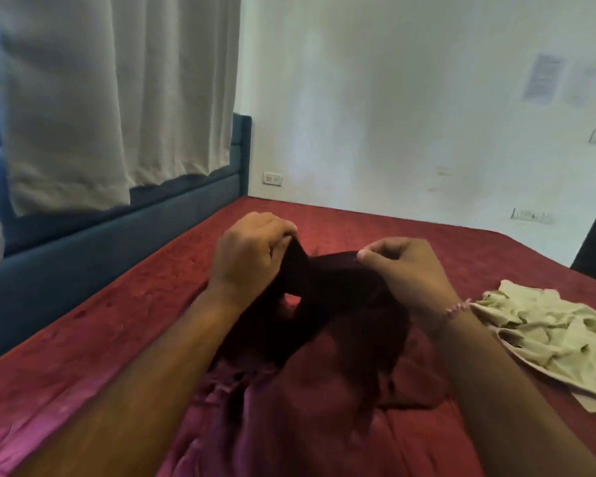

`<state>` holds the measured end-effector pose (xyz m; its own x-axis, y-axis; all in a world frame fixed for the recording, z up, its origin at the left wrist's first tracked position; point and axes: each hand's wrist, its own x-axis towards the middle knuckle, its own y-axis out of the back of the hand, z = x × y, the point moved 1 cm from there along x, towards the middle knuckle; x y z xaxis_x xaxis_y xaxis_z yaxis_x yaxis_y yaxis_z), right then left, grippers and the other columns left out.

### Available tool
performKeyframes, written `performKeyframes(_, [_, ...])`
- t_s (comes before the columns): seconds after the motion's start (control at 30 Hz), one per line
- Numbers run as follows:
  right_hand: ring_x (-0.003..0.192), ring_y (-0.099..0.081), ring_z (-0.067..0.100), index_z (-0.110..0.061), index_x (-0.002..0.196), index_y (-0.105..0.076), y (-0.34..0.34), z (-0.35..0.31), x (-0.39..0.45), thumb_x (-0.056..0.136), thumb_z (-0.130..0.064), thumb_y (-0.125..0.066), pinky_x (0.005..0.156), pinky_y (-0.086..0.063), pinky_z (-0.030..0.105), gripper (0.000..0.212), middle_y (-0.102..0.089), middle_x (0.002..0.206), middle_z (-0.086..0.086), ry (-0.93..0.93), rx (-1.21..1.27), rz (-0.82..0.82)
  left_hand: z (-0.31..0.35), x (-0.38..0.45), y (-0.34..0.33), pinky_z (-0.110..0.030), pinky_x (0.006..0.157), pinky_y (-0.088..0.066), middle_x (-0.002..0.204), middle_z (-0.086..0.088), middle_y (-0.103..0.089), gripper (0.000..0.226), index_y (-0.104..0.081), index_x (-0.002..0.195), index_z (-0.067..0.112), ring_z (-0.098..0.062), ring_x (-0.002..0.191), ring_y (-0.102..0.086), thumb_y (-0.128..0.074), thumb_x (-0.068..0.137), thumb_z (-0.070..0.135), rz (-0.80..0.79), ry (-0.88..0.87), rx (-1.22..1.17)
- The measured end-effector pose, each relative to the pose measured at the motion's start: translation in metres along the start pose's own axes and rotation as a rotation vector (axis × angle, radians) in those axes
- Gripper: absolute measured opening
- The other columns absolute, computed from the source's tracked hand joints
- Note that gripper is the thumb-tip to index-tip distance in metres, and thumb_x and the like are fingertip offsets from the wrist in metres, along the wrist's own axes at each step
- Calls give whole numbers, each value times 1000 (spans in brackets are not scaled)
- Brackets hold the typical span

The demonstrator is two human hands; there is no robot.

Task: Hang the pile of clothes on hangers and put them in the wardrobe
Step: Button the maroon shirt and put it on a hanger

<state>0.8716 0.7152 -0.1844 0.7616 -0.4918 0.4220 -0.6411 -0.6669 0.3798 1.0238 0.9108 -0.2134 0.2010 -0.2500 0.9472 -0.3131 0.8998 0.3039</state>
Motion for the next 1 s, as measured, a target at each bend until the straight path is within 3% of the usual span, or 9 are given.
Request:
performKeyframes(0.1, [65,-70,14,1,87,-76,-11,-6,-41,92,-6,-73,57,-56,21,9,-75,77,10,-126,341,-136,36,-30,22,-30,81,-53,96,-4,-75,9,-79,100,5,-19,85,-66,-71,96,4,120,-102,-53])
performKeyframes(0.2, [66,-69,21,5,93,-73,-19,-9,-66,92,-4,-69,58,-58,26,10,-72,79,17,-221,602,-173,62,-53,36,-28,87,-51,96,-5,-76,8,-80,98,3,-18,86,-67,-73,96,6,156,-117,-118])
performKeyframes(0.5, [76,-71,22,-3,91,-77,-31,-15,-101,90,-8,-70,68,-59,29,9,-74,87,16,-184,729,-236,87,-79,47,-30,81,-54,93,-5,-77,6,-80,93,1,-21,82,-68,-79,92,7,140,-153,-169])
performKeyframes(0.63, [83,-75,26,0,96,-77,-30,-13,-110,85,-3,-76,71,-60,29,11,-77,93,18,-68,611,-203,88,-85,48,-36,77,-54,96,-8,-75,6,-81,95,2,-24,85,-67,-80,92,7,119,-138,-183])
performKeyframes(0.8, [90,-76,26,-9,96,-79,-26,-5,-106,87,-6,-78,79,-61,37,10,-79,92,8,170,277,-197,84,-88,46,-35,88,-56,120,-11,-72,7,-80,94,2,-21,108,-69,-79,92,8,-15,-55,-370])
performKeyframes(0.9, [90,-76,24,-14,98,-80,-22,0,-101,88,-8,-79,82,-61,40,11,-79,92,4,214,167,-282,82,-89,46,-35,86,-58,108,-6,-76,8,-77,93,1,-15,102,-72,-80,89,7,-92,-21,-480])
performKeyframes(1.0, [87,-74,16,-18,96,-80,-22,2,-100,87,-9,-80,78,-59,31,12,-78,90,-3,278,33,-284,83,-94,46,-26,83,-58,100,3,-75,31,-73,112,9,-9,92,-71,-84,84,8,-154,156,-523])
